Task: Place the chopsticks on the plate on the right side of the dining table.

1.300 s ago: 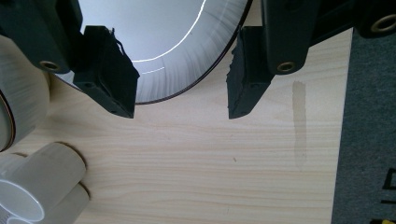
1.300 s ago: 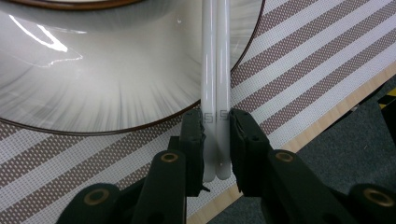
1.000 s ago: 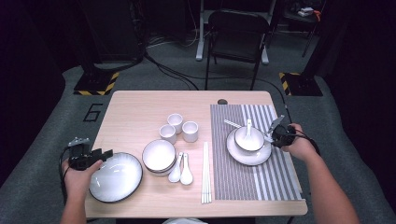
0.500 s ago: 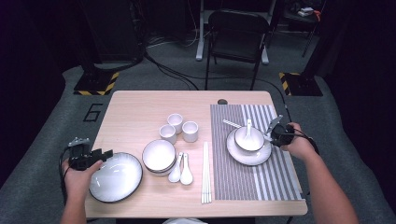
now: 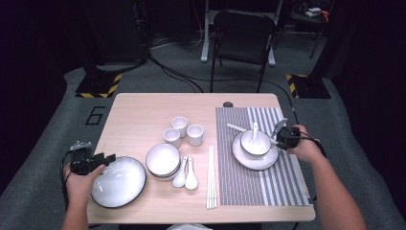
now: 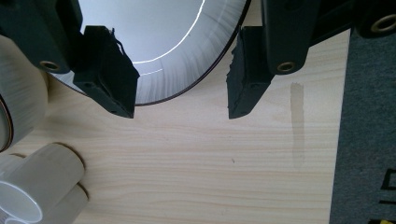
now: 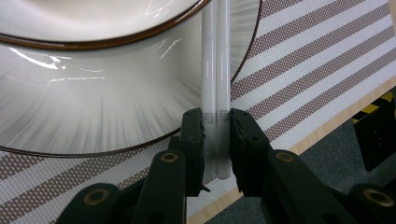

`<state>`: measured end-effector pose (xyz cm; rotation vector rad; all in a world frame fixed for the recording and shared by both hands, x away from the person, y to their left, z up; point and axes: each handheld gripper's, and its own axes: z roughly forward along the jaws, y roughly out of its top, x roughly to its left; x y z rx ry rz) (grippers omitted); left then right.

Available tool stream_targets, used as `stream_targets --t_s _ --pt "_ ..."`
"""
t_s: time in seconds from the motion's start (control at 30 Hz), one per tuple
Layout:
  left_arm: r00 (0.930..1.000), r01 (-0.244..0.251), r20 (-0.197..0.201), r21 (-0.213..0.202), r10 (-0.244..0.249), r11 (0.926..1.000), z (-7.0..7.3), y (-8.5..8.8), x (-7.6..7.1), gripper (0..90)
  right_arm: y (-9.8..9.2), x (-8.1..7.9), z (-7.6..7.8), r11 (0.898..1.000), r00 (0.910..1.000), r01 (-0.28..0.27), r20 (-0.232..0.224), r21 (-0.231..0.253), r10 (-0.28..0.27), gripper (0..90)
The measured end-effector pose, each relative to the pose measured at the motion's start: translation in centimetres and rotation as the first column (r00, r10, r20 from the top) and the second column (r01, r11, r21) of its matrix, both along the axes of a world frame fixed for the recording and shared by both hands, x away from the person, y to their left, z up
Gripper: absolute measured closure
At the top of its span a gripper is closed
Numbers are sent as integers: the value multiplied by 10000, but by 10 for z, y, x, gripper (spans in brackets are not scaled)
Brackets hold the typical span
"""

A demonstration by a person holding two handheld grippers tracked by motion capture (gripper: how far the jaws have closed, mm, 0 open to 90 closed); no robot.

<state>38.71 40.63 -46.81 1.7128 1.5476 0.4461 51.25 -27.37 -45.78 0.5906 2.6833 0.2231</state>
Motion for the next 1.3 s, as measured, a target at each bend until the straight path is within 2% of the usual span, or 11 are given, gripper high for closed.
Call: stream_targets --t_s 0.43,0.47,0.7,0.77,0.8,0.9,0.97,1.03,1.1,1.13,1.3 --pt "10000 -8 -51 -6 8 10000 -1 1 0 432 2 3 0 9998 9998 -212 33 -63 213 760" --pt "10000 -43 -60 -47 42 10000 -1 0 0 432 1 4 1 9991 9991 -422 56 -73 422 760" --pt "10000 -65 5 -19 65 10000 -1 1 0 432 2 3 0 9992 9992 -377 93 -130 378 759" --pt "10000 -71 2 -17 71 10000 -1 1 0 432 2 5 0 9980 9980 -592 208 -232 597 759" --pt "10000 -74 9 -22 74 10000 -1 1 0 433 2 4 0 9989 9990 -431 125 -179 433 759" --pt "10000 -63 38 2 63 10000 -1 2 -1 432 2 5 0 9986 9987 -489 107 -211 491 759" --pt "10000 -54 29 5 54 10000 -1 2 -1 432 2 7 1 9968 9970 -751 149 -259 755 759" --pt "10000 -49 33 11 49 10000 -1 2 -1 432 3 7 1 9969 9971 -748 134 -262 751 759" --pt "10000 -48 22 6 48 10000 0 2 -1 432 4 6 1 9985 9987 -506 77 -208 508 759" --pt "10000 -31 -6 16 31 10000 0 2 -1 432 3 8 1 9966 9968 -777 169 -273 782 759" --pt "10000 -41 -39 -11 41 10000 0 2 -1 432 4 9 2 9958 9961 -857 193 -323 863 758"
